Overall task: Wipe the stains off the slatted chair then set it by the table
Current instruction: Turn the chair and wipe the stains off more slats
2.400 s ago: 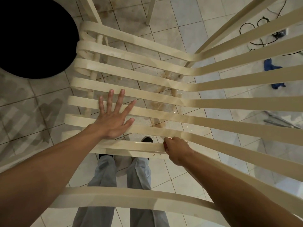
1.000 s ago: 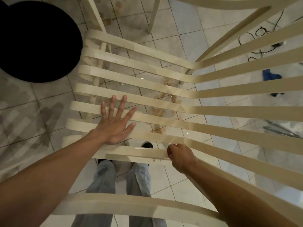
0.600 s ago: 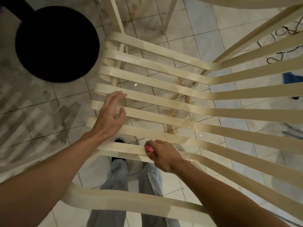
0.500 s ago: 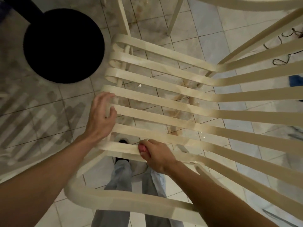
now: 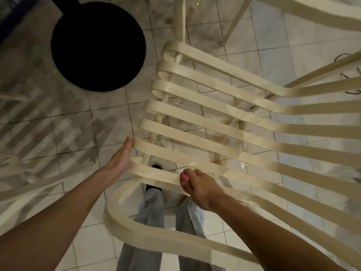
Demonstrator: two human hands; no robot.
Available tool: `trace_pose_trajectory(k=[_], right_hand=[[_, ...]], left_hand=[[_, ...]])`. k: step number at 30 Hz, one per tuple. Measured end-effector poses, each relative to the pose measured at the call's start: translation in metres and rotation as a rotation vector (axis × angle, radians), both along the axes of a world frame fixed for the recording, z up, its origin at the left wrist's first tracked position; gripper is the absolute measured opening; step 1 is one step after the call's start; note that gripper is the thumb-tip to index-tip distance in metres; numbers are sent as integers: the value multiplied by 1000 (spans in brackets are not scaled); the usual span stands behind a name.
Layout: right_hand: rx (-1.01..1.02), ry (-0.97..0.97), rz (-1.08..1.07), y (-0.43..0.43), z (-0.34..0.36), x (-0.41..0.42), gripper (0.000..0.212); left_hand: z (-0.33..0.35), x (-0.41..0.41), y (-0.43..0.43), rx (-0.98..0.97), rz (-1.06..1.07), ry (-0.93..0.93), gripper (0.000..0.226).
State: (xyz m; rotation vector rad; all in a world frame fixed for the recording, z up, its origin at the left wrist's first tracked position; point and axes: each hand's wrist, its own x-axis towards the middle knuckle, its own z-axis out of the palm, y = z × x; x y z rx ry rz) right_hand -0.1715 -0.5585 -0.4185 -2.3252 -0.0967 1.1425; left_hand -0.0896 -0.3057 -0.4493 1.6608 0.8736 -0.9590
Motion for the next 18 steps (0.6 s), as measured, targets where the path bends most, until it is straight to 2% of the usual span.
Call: trace_pose_trajectory(k=[3, 10, 18], right_hand=[[10, -16, 12, 25, 2, 10, 24], [106, -36, 38, 106, 2, 40, 34], [-88, -130, -13, 163, 3, 49, 27]], left_hand=[[0, 0, 6, -59, 67, -27, 62], [8, 0, 6, -182, 191, -29, 60], [15, 2, 14, -238, 269, -4, 62]])
